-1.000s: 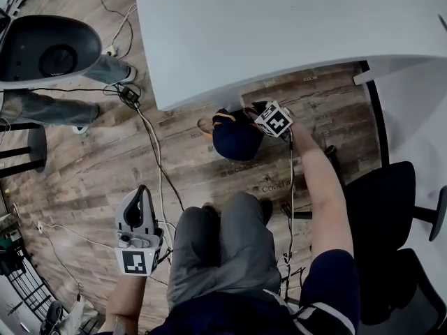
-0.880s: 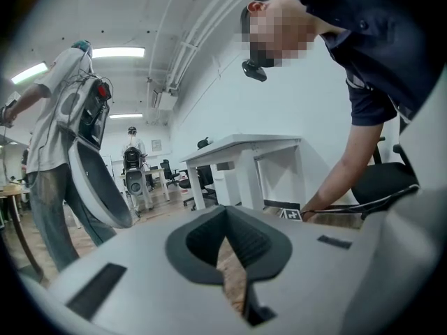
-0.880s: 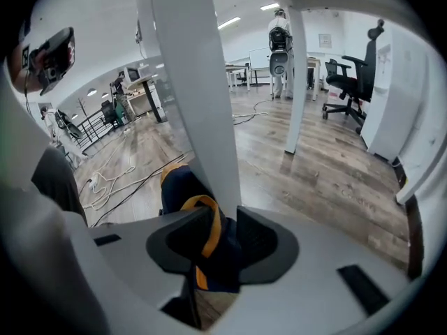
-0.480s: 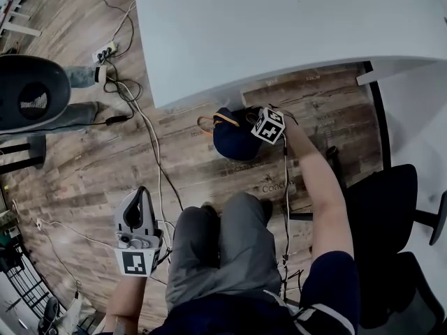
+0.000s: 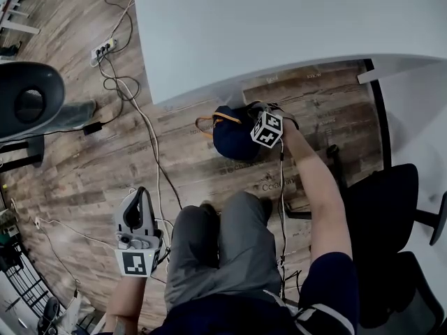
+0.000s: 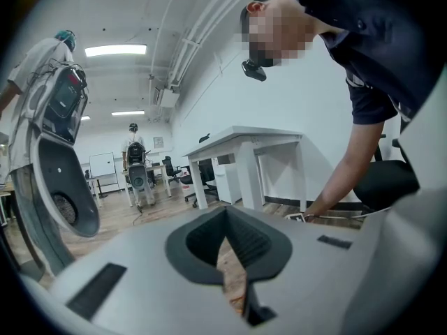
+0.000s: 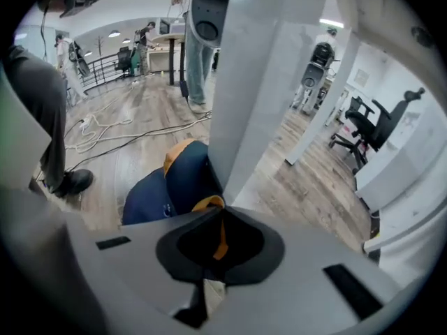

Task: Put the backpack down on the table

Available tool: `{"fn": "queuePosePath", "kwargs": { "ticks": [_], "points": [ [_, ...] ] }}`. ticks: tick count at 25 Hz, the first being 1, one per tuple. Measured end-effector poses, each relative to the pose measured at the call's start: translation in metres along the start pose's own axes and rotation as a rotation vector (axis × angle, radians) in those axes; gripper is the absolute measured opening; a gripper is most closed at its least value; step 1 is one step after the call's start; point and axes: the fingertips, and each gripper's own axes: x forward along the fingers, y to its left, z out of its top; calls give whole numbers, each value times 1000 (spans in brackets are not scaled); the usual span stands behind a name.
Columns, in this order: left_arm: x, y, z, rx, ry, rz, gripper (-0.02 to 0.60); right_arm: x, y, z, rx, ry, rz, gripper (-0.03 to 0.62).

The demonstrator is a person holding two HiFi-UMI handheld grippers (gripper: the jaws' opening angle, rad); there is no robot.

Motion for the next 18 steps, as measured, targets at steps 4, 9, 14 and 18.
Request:
{"fn": "queuePosePath", "kwargs": {
  "ticks": [4, 9, 14, 18],
  "points": [
    [0, 0, 1, -9, -6, -7, 3, -19, -12, 9, 82, -71, -59, 0],
    [4, -5, 7, -32, -6, -16, 3, -42, -11, 10, 148, -126, -123, 0],
    [3, -3, 13, -12, -15, -31, 3, -65, -14, 20, 282, -228, -210, -2],
    [0, 0, 25, -10, -53, -45, 3, -85, -9, 31, 326, -267, -245, -2]
  ]
}}
